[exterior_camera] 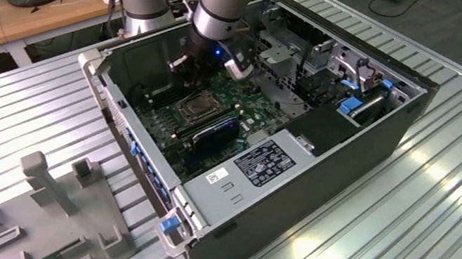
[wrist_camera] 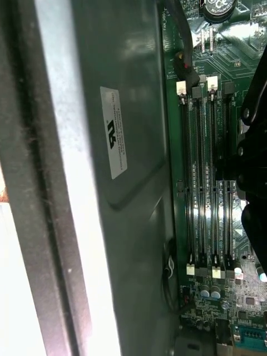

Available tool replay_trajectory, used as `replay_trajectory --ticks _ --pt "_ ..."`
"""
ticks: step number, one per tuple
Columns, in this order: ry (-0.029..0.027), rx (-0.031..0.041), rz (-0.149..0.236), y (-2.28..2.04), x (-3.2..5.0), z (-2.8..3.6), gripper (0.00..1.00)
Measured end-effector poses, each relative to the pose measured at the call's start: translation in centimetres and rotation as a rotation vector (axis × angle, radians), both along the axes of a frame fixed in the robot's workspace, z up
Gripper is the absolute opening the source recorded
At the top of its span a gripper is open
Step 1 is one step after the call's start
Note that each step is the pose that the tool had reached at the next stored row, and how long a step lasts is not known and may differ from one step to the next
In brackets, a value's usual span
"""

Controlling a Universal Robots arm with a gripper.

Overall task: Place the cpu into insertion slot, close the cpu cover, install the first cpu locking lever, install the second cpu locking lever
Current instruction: 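Install the first cpu locking lever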

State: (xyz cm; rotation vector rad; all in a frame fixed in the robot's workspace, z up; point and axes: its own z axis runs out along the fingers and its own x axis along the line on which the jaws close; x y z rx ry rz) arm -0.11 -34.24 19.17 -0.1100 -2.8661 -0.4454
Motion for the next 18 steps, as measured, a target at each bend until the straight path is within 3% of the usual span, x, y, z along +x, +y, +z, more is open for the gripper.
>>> replay_trajectory --ticks 18 --pt "0.0001 -0.0002 0.000 -0.01 0.06 -0.65 0.11"
